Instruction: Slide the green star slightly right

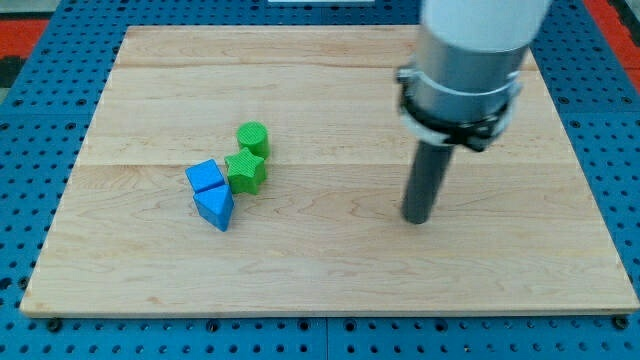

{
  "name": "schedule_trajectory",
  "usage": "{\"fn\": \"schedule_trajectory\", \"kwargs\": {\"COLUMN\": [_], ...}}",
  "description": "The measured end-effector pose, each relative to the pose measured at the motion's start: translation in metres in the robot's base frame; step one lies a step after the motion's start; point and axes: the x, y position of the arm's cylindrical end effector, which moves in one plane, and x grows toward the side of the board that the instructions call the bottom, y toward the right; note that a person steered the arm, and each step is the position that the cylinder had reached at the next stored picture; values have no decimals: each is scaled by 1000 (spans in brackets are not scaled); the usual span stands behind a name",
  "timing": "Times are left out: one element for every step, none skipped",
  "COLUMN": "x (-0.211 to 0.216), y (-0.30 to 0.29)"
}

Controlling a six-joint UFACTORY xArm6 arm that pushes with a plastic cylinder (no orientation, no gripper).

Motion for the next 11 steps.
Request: {"fn": "schedule_trajectory", "kwargs": {"x": [26, 18, -13, -64, -76, -120, -152, -208, -220, -242, -245], "y": [-88, -188, -179, -172, -167, -138, -93, -39, -56, -86, -35]}}
